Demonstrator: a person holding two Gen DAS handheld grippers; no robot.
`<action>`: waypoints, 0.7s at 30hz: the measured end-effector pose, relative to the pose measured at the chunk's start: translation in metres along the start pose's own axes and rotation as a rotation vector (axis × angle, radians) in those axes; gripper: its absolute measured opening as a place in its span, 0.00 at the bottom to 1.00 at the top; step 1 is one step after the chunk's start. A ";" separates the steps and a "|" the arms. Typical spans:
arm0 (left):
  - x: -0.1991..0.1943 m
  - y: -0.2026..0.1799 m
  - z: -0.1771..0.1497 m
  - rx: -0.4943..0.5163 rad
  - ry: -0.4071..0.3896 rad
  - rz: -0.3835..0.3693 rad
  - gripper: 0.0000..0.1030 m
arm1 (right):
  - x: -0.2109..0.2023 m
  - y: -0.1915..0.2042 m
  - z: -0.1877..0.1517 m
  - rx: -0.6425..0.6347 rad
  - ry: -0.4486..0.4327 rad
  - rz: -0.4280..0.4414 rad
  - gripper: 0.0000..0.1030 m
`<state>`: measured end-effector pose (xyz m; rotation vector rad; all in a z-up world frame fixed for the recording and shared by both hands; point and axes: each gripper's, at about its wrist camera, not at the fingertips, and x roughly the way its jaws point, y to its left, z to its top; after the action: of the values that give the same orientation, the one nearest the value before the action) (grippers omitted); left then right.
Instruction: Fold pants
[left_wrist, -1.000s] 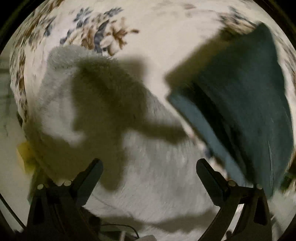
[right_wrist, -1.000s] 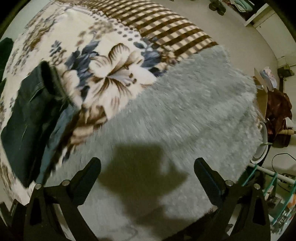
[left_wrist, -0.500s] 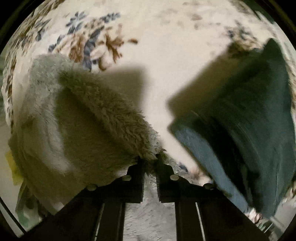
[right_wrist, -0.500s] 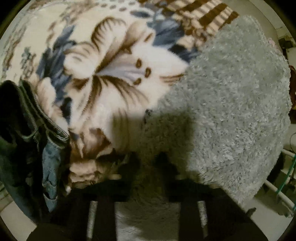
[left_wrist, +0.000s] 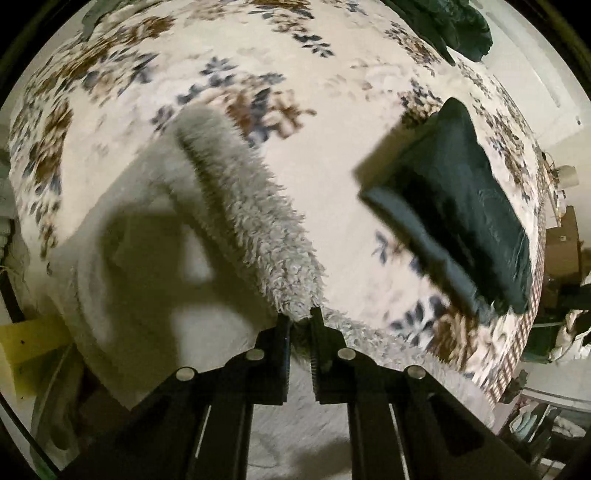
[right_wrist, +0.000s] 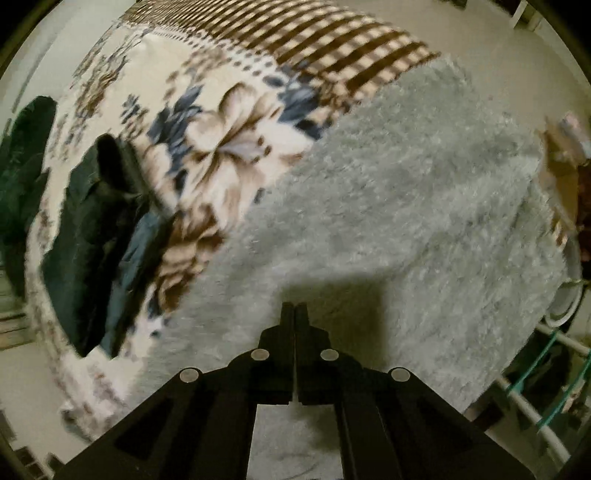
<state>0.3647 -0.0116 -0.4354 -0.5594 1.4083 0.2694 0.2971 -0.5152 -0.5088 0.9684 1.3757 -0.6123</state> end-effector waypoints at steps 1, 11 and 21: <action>0.005 0.003 -0.001 -0.008 0.000 -0.001 0.06 | 0.000 -0.002 0.004 0.003 0.007 0.026 0.18; 0.023 0.002 0.000 0.030 -0.038 0.000 0.06 | 0.100 0.047 0.056 -0.093 0.149 -0.244 0.70; -0.008 0.030 -0.034 0.059 -0.044 -0.071 0.06 | 0.004 -0.022 -0.007 -0.075 -0.095 -0.095 0.07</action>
<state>0.3194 -0.0029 -0.4362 -0.5506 1.3464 0.1819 0.2754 -0.5191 -0.5171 0.8082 1.3565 -0.6651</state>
